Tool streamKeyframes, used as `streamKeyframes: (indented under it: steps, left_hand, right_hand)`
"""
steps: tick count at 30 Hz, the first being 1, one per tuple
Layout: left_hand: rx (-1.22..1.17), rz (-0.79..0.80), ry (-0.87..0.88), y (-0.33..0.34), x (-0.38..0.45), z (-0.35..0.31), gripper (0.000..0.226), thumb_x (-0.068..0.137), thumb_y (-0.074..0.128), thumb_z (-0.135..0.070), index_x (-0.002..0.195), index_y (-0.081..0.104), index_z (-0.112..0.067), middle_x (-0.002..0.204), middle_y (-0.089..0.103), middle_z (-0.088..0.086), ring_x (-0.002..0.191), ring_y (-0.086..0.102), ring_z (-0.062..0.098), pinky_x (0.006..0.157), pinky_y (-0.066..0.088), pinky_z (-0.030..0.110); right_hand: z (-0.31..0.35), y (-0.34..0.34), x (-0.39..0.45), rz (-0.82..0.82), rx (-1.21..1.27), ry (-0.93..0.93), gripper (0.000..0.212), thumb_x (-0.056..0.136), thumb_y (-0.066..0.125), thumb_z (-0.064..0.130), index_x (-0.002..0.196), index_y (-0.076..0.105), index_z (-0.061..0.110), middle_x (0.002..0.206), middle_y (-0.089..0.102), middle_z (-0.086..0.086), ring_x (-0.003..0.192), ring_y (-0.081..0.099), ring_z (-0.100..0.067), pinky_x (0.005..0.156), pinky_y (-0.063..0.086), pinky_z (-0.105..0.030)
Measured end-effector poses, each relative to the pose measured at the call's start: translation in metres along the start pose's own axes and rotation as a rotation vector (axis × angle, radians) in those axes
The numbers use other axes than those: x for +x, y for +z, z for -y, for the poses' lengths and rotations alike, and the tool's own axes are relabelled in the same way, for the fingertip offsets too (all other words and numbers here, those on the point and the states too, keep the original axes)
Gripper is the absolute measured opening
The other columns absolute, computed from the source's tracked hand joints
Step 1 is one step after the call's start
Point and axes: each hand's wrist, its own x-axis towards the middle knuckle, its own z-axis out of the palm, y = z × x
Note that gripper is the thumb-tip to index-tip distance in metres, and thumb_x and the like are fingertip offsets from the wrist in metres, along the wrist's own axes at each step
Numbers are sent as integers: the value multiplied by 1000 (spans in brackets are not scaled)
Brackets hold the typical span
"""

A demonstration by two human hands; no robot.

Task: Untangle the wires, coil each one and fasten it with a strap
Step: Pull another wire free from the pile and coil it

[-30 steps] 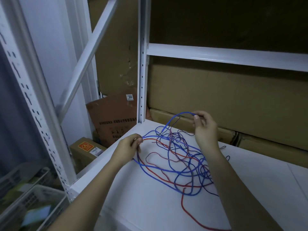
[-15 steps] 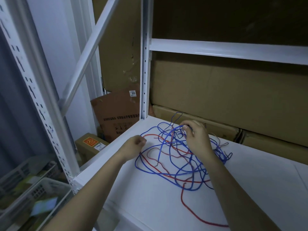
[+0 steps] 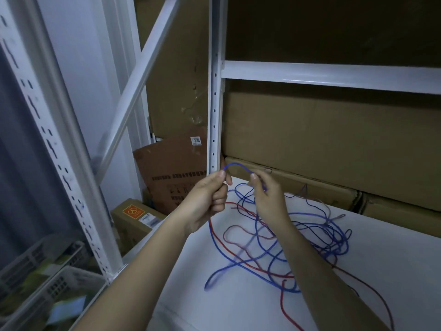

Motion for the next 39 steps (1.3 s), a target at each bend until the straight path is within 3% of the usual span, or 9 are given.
streamKeyframes:
  steps: [5,8,11,18,22,26,32,36,39]
  left_hand:
    - [-101,-96,55,-17,26,-8,35,105,29,-29,86,53,-12,51,26,-8,43,18,6,41,17,18]
    - [-200,-131,35,-26,45,-7,31,104,30,-19,96,57,-7,51,31,-7,43,19,7,42,17,20]
    - [-150,-151,85,-32,60,1,29,104,29,-16,107,57,-7,55,38,-8,46,25,7,43,23,19]
    - [182,-180,186,-32,73,31,29,107,26,-16,96,52,-13,61,52,-5,48,45,3,49,38,18]
    - [408,-135,244,-36,76,43,28,106,29,-15,86,49,-13,70,58,9,59,59,14,61,51,23]
    - [863,-114,314,-53,75,51,23,105,30,-22,96,45,-7,88,66,6,78,63,18,73,50,30]
    - [1211,-36,295,-75,66,60,14,104,32,-25,97,43,-21,92,65,-7,68,55,13,57,37,27]
    - [995,39,230,-74,59,63,26,104,33,-29,99,55,-16,65,63,-2,56,49,7,60,37,27]
    - [707,113,122,-71,53,61,35,105,32,-23,90,60,-9,50,50,-3,46,41,7,53,33,23]
  right_hand:
    - [-13,28,-20,108,-178,70,26,102,42,22,114,63,12,79,60,3,67,54,-2,64,40,-22]
    - [-14,39,-28,152,-528,-59,32,102,39,26,124,59,15,97,65,-6,85,60,-23,67,42,-31]
    - [-9,46,-35,214,-697,-153,36,101,38,24,132,53,15,108,65,-8,93,62,-28,71,46,-36]
    - [-1,40,-48,142,-763,-456,17,78,73,8,95,71,10,76,69,0,63,63,-16,50,42,-23]
    - [-1,33,-50,164,-675,-162,15,93,57,24,97,68,14,73,65,1,61,60,-16,52,39,-22]
    - [-2,30,-51,276,-624,148,15,95,53,38,88,58,25,51,44,9,48,43,-5,47,26,-16]
    - [7,14,-41,207,-547,127,18,96,54,30,100,67,19,81,63,1,74,55,-13,66,43,-28]
    - [19,10,-22,15,-585,-163,9,89,65,12,91,71,5,80,59,-13,78,54,-28,71,40,-32]
    - [22,10,-10,-79,-624,-302,10,85,71,15,84,72,4,74,57,-12,70,52,-24,68,39,-30]
